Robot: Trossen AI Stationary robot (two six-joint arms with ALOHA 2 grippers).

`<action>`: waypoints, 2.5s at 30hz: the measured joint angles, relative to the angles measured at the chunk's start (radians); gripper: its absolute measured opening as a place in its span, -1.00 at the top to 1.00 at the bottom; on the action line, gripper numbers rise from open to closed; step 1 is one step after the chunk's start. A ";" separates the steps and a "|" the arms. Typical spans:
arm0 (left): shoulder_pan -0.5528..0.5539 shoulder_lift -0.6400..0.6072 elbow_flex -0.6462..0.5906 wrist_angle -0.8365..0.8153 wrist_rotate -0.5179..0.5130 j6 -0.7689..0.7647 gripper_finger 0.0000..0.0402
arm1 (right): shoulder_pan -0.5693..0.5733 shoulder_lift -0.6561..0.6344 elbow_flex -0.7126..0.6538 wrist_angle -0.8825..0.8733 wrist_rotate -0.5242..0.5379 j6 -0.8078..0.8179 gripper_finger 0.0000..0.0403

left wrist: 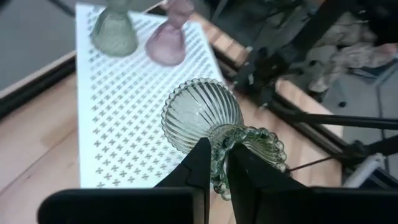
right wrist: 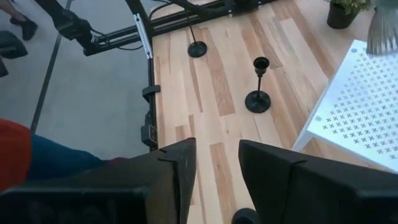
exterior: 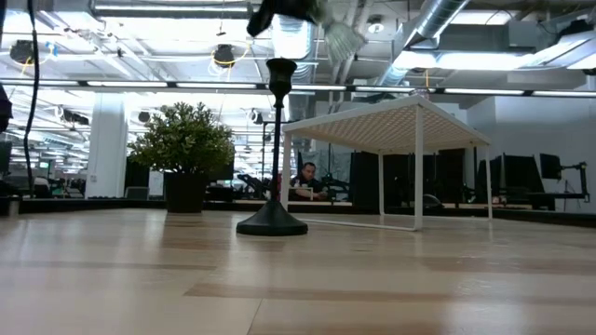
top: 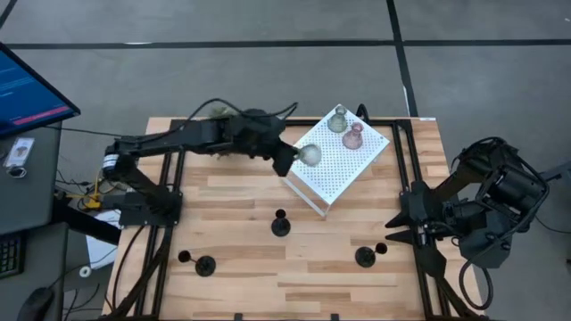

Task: Pick & Place candle stick holders
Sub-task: Put the green glass candle holder on the shelf aligned with the other pink candle holder

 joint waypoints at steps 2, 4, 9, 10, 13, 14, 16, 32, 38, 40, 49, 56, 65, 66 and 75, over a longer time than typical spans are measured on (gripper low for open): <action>0.003 0.020 0.000 0.000 0.001 -0.012 0.86 | 0.000 0.000 0.000 0.000 -0.001 -0.022 0.43; 0.002 0.035 0.000 -0.001 0.003 -0.017 0.86 | -0.001 0.000 0.000 0.000 -0.003 -0.038 0.43; 0.010 0.066 0.002 -0.003 0.021 -0.037 0.86 | -0.002 0.000 0.000 0.000 -0.004 -0.063 0.43; 0.015 0.071 0.002 -0.010 0.026 -0.038 0.86 | -0.003 0.000 0.000 0.000 -0.003 -0.063 0.43; 0.032 0.080 0.002 -0.031 0.028 -0.033 0.86 | -0.003 0.000 0.000 0.000 0.004 -0.063 0.43; 0.039 0.080 0.002 -0.040 0.029 -0.024 0.86 | -0.003 0.000 0.000 0.000 0.004 -0.063 0.43; 0.055 0.082 0.002 -0.062 0.030 -0.008 0.86 | -0.006 0.000 0.000 0.000 0.004 -0.063 0.43; 0.131 0.135 0.002 -0.074 0.126 0.046 0.86 | -0.086 0.000 0.000 0.000 0.007 -0.069 0.43; 0.132 0.135 0.008 -0.074 0.125 0.046 0.86 | -0.096 0.000 0.000 0.000 0.007 -0.090 0.43; 0.130 0.138 0.010 -0.071 0.126 0.047 0.86 | -0.097 0.000 0.000 0.000 0.007 -0.090 0.43; 0.130 0.145 0.010 -0.076 0.126 0.047 0.73 | -0.097 0.000 0.000 0.000 0.007 -0.105 0.43; 0.130 0.144 0.010 -0.066 0.126 0.070 0.79 | -0.097 0.000 0.000 0.000 0.007 -0.105 0.43; 0.130 0.144 0.010 -0.022 0.122 0.089 0.63 | -0.097 0.000 0.000 0.000 0.007 -0.108 0.43; 0.130 0.144 0.010 -0.013 0.121 0.089 0.61 | -0.097 0.000 0.000 0.000 0.007 -0.108 0.43; 0.130 0.144 0.010 0.047 0.095 0.126 0.57 | -0.097 0.000 0.000 0.000 0.007 -0.108 0.43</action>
